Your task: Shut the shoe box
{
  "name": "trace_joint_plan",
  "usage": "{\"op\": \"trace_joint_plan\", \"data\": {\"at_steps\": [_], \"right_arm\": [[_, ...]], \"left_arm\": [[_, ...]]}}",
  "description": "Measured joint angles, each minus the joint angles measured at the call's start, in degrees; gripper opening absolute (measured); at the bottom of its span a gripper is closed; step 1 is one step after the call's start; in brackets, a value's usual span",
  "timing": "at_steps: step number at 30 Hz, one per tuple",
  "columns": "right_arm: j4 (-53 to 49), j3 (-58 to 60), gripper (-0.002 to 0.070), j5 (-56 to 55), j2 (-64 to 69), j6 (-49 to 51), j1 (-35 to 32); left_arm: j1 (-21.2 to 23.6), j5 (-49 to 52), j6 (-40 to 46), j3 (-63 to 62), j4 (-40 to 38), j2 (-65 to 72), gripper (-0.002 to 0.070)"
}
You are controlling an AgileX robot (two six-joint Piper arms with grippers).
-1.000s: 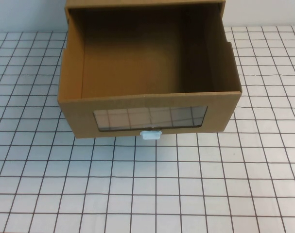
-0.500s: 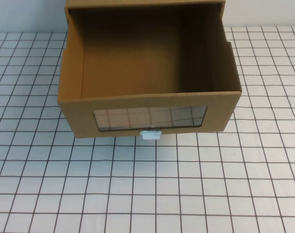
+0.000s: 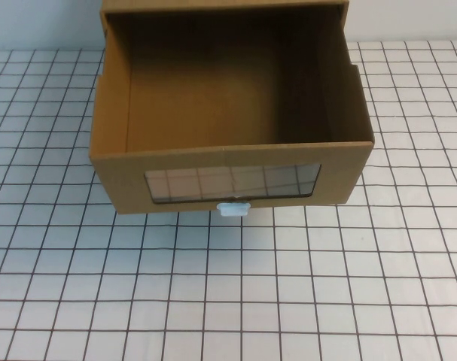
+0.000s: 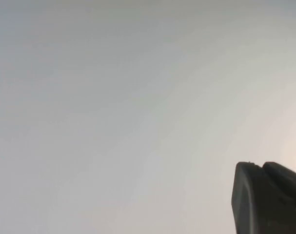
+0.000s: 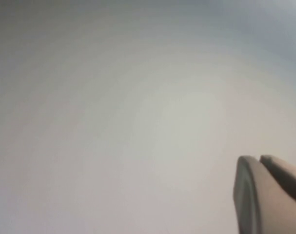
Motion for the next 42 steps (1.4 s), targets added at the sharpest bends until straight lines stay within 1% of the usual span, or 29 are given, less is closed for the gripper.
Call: {"op": "trace_joint_plan", "data": {"at_steps": [3, 5, 7, 11, 12, 14, 19, 21, 24, 28, 31, 34, 37, 42], "right_arm": [[2.67, -5.33, -0.0013, 15.22, 6.55, -0.62, 0.00], [6.24, -7.26, -0.0013, 22.79, 10.04, -4.18, 0.00], [10.35, -7.80, -0.0013, 28.00, 13.42, -10.10, 0.47], [15.65, -7.80, -0.0013, 33.78, 18.41, -24.41, 4.00], [16.40, -7.80, -0.0013, 34.82, 19.37, -28.11, 5.04], [17.86, -7.69, -0.0013, 36.26, 20.71, -32.49, 7.04], [21.47, -7.69, -0.0013, 38.06, 22.93, -36.45, 13.31], [22.33, -7.69, -0.0013, 38.60, 24.22, -38.21, 15.51], [25.61, -7.69, -0.0013, 39.96, 26.58, -43.58, 17.43], [34.99, -7.69, -0.0013, 45.76, 29.54, -56.32, 17.76], [42.11, -7.69, -0.0013, 50.80, 30.78, -65.15, 17.76], [48.37, -6.99, -0.0013, 53.85, 31.40, -72.37, 17.91], [52.73, -4.94, -0.0013, 53.92, 31.42, -78.11, 18.88], [61.03, 2.20, -0.0013, 49.85, 31.42, -86.57, 22.09]], "left_arm": [[0.00, 14.23, -0.11, -7.92, -0.04, 7.83, -0.0005], [0.00, 20.62, -0.11, -11.63, -0.41, 12.90, -0.0005], [0.00, 22.70, -0.11, -13.03, -0.67, 17.02, -0.0005], [0.00, 22.43, -0.11, -13.41, -2.27, 23.08, -0.0005], [0.00, 22.32, -0.11, -13.41, -3.13, 24.21, -0.0005], [0.00, 22.32, -0.11, -13.41, -6.35, 26.85, -0.0005], [0.00, 24.27, 0.01, -13.41, -15.65, 32.78, -0.0005], [0.00, 25.51, 1.81, -13.41, -18.88, 34.96, -0.0005], [0.00, 28.34, 10.74, -13.41, -24.40, 38.24, -0.0005], [0.00, 32.71, 25.05, -15.24, -34.10, 43.71, -0.0005], [0.00, 37.77, 32.77, -19.76, -40.66, 48.89, -0.0005], [0.00, 44.71, 36.71, -25.99, -45.97, 54.94, -0.0005], [0.00, 50.82, 37.34, -33.95, -48.78, 61.98, -0.0005], [-1.57, 57.39, 34.34, -49.04, -48.89, 73.02, -0.0005]]}}
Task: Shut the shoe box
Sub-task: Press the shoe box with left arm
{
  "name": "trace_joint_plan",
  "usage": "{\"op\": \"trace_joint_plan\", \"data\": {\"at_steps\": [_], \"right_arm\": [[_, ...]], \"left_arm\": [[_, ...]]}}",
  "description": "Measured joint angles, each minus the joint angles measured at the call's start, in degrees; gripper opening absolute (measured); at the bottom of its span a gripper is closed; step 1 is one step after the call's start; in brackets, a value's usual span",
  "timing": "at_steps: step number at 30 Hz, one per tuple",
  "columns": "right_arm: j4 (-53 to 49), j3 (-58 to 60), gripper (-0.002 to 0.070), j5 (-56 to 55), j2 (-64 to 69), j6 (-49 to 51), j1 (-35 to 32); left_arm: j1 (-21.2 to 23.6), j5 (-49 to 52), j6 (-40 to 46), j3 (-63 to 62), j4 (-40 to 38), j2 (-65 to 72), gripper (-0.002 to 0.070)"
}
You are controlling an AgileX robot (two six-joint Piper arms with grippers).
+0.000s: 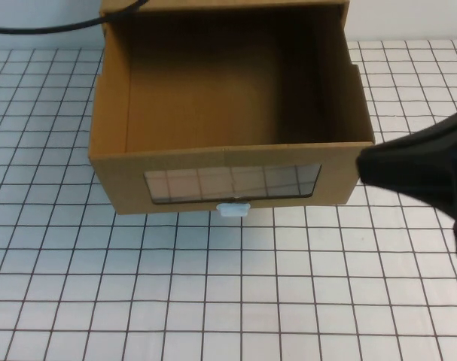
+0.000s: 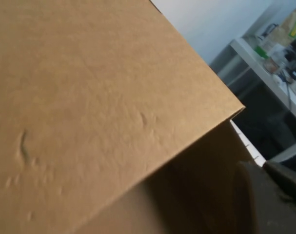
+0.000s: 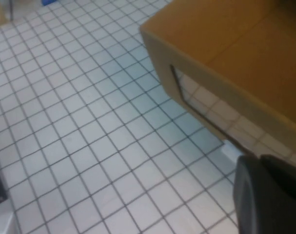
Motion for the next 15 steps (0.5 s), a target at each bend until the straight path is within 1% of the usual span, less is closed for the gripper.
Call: {"op": "trace_joint_plan", "data": {"at_steps": [3, 5, 11, 15], "right_arm": [[6.42, 4.47, -0.0013, -2.27, 0.36, -6.20, 2.96], [8.09, 6.20, -0.0013, -4.20, 0.94, -9.23, 5.66], [9.03, 6.89, -0.0013, -12.17, 2.76, -11.37, 13.86], [9.36, 6.89, -0.0013, -16.33, 5.78, -11.60, 18.34]], "left_arm": [[-1.52, 1.75, -4.89, -8.33, 0.36, 6.80, -0.0005], [-2.47, 2.74, -9.36, -13.80, 0.36, 11.06, -0.0005], [-4.12, 5.41, -19.84, -25.64, 3.16, 20.83, -0.0005], [-4.36, 6.42, -23.87, -29.47, 5.45, 24.84, -0.0005]]}}
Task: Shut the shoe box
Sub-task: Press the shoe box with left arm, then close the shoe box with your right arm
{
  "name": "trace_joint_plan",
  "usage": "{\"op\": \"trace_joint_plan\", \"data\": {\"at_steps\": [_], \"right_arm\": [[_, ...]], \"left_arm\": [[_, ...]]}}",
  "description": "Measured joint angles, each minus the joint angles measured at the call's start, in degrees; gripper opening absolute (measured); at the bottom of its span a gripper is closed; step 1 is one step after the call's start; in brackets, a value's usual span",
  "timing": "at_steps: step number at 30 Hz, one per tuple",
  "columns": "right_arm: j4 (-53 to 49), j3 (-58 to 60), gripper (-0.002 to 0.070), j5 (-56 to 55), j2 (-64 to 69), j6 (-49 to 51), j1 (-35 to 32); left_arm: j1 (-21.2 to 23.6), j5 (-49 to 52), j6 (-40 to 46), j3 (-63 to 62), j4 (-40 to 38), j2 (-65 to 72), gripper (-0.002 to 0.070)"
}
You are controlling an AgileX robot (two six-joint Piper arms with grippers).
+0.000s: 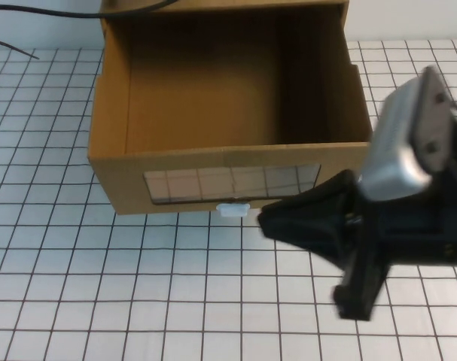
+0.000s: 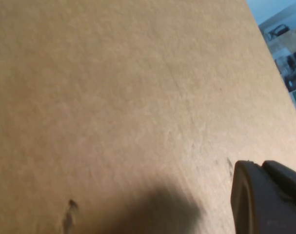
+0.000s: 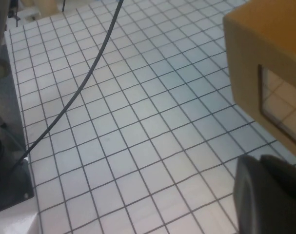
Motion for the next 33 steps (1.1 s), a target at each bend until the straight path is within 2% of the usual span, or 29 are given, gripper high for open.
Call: {"op": "trace_joint_plan", "data": {"at_steps": [7, 13, 17, 28, 33], "right_arm": [[5.72, 0.00, -0.0013, -4.14, 11.38, -3.25, 7.25], [23.93, 0.00, -0.0013, -8.43, 19.23, -22.13, 10.94], [33.86, 0.00, -0.0013, -11.38, 22.23, -34.58, 11.05], [36.97, -8.34, -0.0013, -23.94, 30.13, -53.78, 11.05], [37.58, -15.87, -0.0013, -30.39, 35.36, -56.69, 11.05]], "left_arm": [[0.00, 0.09, -2.32, -1.41, 0.53, 0.73, -0.0005], [0.00, 0.09, -2.49, -1.49, 0.53, 0.73, -0.0005], [0.00, 0.09, -2.58, -1.49, 0.53, 0.73, -0.0005], [0.00, 0.09, -2.71, -1.49, 0.53, 0.73, -0.0005], [0.00, 0.09, -2.71, -1.49, 0.53, 0.73, -0.0005]]}}
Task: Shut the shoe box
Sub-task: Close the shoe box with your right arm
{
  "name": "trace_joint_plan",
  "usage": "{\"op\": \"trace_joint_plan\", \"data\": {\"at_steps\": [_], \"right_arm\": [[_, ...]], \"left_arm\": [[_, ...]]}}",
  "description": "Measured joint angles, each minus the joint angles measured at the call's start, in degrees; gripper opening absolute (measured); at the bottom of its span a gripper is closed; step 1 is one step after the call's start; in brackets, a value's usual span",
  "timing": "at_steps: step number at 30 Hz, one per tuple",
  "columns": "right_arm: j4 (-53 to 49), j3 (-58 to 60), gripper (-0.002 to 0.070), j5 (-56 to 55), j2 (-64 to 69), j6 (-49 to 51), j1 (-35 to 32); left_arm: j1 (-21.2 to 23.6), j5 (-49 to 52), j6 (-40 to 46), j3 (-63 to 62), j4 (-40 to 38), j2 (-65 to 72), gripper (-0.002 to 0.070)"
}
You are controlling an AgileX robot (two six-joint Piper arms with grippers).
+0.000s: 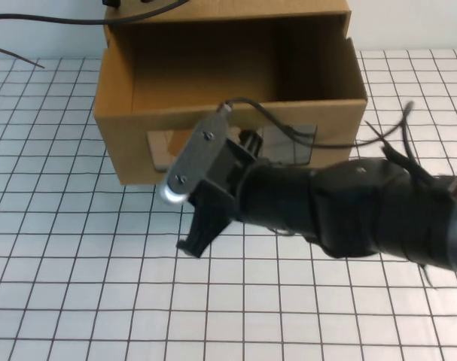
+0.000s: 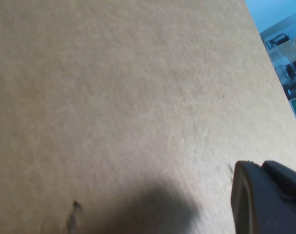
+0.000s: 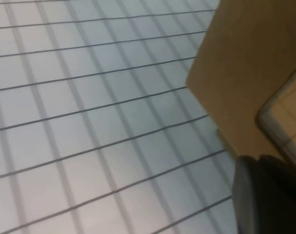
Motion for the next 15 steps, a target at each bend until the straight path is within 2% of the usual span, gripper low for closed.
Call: {"op": "trace_joint_plan", "data": {"at_steps": [8, 15], "right_arm": [[0.22, -10.00, -0.0013, -3.20, 6.18, -9.71, 0.00], [0.32, -18.21, -0.0013, -0.60, 12.01, -10.95, -4.58]], "left_arm": [[0.00, 0.00, 0.00, 0.00, 0.00, 0.00, -0.0005], [0.00, -0.49, 0.00, 0.00, -0.10, 0.13, -0.0005]]}}
